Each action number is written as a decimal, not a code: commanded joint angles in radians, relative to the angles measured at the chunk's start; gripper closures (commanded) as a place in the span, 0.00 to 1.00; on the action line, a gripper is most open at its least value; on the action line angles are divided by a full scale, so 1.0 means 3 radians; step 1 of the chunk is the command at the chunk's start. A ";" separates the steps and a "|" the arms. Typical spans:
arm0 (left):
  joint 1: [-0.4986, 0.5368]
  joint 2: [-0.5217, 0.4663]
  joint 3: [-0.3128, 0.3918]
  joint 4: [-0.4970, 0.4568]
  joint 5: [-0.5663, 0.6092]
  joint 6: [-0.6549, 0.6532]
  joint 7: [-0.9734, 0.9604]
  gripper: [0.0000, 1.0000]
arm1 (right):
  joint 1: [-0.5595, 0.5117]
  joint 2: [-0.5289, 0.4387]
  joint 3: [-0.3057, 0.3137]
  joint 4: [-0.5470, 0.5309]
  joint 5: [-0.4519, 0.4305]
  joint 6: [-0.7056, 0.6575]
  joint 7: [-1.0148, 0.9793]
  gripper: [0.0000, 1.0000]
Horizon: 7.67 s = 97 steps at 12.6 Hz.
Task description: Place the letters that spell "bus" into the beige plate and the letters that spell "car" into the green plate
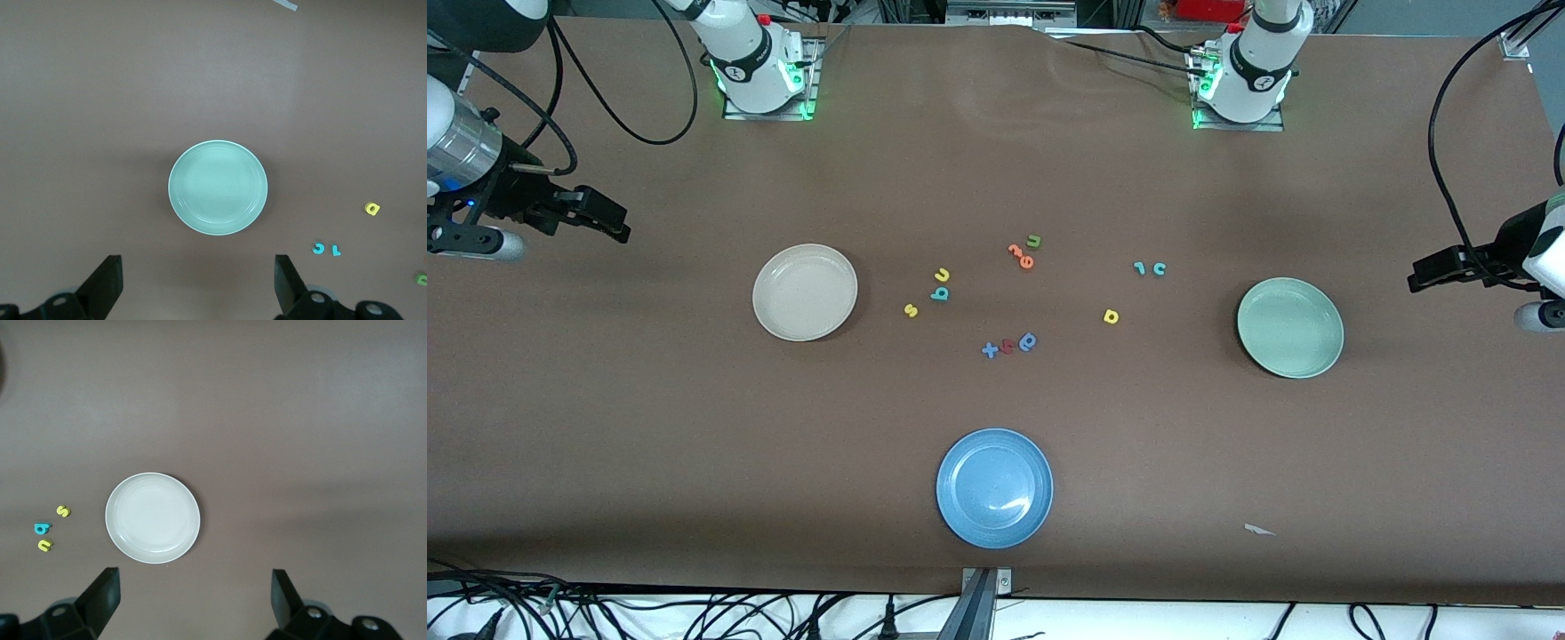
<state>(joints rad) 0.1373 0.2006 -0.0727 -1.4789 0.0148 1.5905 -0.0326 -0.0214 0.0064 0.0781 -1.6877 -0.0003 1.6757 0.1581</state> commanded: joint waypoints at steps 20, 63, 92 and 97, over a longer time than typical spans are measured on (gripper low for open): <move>0.0013 -0.0106 0.0002 -0.0102 -0.0060 -0.0050 0.0083 0.00 | 0.0005 -0.0006 0.0005 0.0057 -0.0035 -0.0068 0.0015 0.00; 0.0013 -0.0101 0.0007 -0.0091 -0.0049 -0.0045 0.0062 0.00 | 0.0005 -0.0001 0.0005 0.0057 -0.0035 -0.0073 0.0015 0.00; -0.0407 0.0543 -0.0376 -0.0494 -0.0259 0.0460 -0.1645 0.01 | 0.1303 0.1204 0.0103 0.0032 -0.0030 0.0738 0.1527 0.00; -0.0417 0.0340 -0.0391 -0.1367 -0.0269 0.1088 -0.1702 0.05 | 0.1732 0.1777 0.0103 0.0047 0.0037 0.1582 0.2233 0.12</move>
<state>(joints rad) 0.0166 0.3781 -0.1868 -1.7411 -0.0448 1.8212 -0.5330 0.4548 0.4797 0.1156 -1.6940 0.0013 2.0854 0.7490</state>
